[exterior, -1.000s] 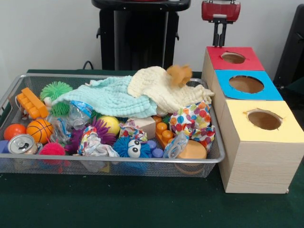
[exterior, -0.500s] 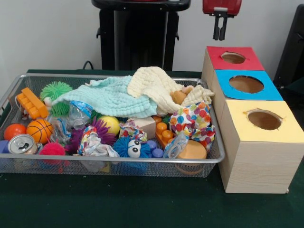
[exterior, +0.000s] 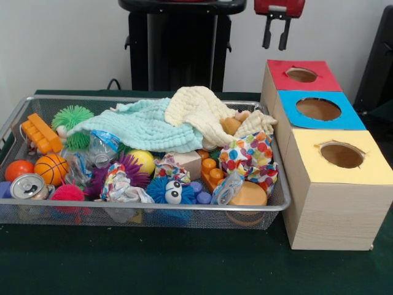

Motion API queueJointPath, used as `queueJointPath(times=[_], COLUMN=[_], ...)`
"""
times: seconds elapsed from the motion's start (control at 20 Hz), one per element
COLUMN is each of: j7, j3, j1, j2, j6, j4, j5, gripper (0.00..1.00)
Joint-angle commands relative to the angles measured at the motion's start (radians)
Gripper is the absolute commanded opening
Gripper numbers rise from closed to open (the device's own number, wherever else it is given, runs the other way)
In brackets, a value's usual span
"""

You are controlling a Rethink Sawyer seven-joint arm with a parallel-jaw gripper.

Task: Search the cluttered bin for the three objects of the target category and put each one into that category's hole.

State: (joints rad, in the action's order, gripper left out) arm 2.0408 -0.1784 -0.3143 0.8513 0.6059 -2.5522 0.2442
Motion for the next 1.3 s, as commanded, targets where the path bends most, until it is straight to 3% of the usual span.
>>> queueJointPath(times=[0.05,0.65,1.3], j7=[0.112,0.112,0.114], j3=[-0.025,-0.008,0.0], j1=[0.054,0.147,0.189], j2=[-0.033,-0.057,-0.075], j6=[0.04,0.074,0.073], j4=[0.137,0.222,0.283], j5=[-0.027,-0.137,-0.194], gripper=[1.0,1.0,1.0])
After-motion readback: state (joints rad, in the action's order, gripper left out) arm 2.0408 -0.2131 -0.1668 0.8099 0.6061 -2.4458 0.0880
